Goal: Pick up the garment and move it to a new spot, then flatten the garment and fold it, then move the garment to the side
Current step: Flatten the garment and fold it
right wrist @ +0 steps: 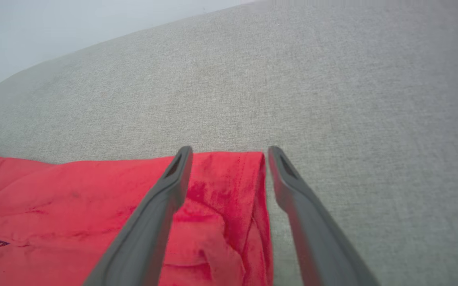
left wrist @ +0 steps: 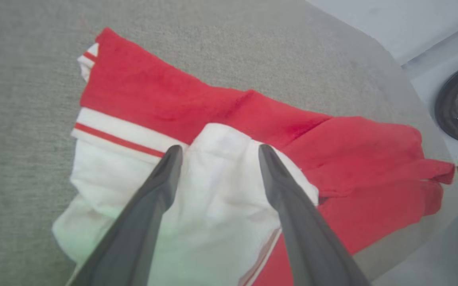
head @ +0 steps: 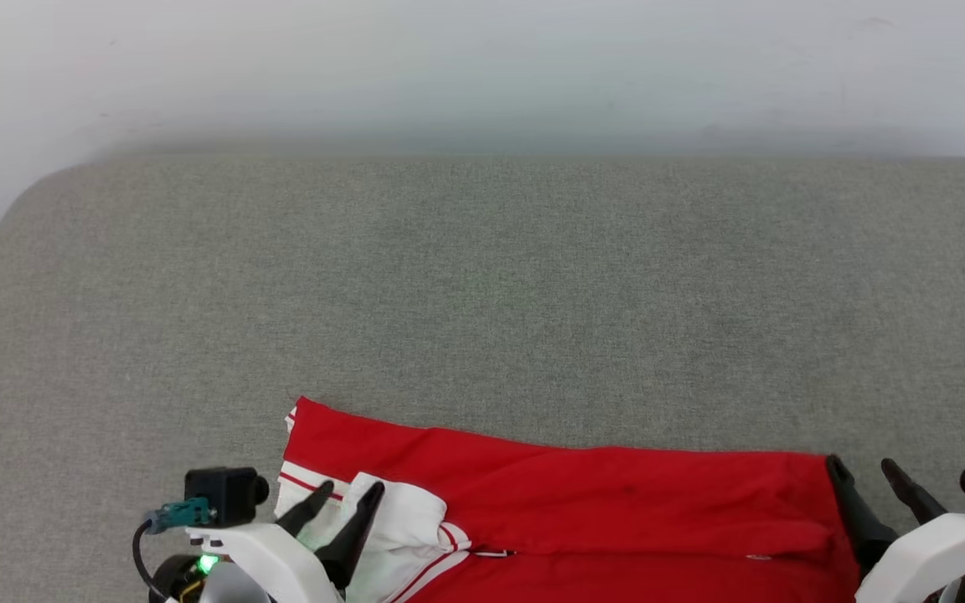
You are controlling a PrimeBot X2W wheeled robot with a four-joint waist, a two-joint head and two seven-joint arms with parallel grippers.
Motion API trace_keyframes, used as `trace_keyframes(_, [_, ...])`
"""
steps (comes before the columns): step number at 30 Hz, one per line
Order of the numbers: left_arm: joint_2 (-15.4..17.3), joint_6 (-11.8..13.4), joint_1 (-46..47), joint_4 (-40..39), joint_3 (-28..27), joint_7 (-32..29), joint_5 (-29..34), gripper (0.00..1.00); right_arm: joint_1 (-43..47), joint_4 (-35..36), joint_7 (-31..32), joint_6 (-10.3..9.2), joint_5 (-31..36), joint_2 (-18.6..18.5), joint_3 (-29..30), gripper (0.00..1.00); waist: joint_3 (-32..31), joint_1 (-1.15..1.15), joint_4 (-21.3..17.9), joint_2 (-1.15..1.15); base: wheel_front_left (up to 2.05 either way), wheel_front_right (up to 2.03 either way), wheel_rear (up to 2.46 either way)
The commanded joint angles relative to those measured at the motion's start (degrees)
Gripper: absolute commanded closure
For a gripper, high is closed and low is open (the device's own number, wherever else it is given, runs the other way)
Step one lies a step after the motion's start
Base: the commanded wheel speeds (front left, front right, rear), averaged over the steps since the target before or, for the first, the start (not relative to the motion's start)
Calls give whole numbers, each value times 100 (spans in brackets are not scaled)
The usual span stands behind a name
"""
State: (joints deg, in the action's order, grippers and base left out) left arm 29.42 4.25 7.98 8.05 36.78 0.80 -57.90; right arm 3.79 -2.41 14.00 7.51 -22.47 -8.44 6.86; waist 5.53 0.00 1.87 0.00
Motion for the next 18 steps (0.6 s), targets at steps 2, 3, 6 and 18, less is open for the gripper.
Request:
trace_keyframes(2, [56,49,95,-138,-62,172,145,0,-40,100,64,-5,44,-14,68,0,-47,0,21,0,0,0,0])
trace_keyframes(3, [65,79,111,-209,-79,255,213,0,-37,144,130,-5,90,-28,105,0,-67,0,29,0,0,0,0])
trace_keyframes(6, [111,202,194,-458,-189,621,476,0,-21,298,448,-5,171,-78,205,0,-116,0,42,0,0,0,0])
trace_keyframes(18, [-132,938,106,-1404,-1074,1442,1909,0,172,628,2300,-5,259,-494,147,0,-66,0,220,0,0,0,0])
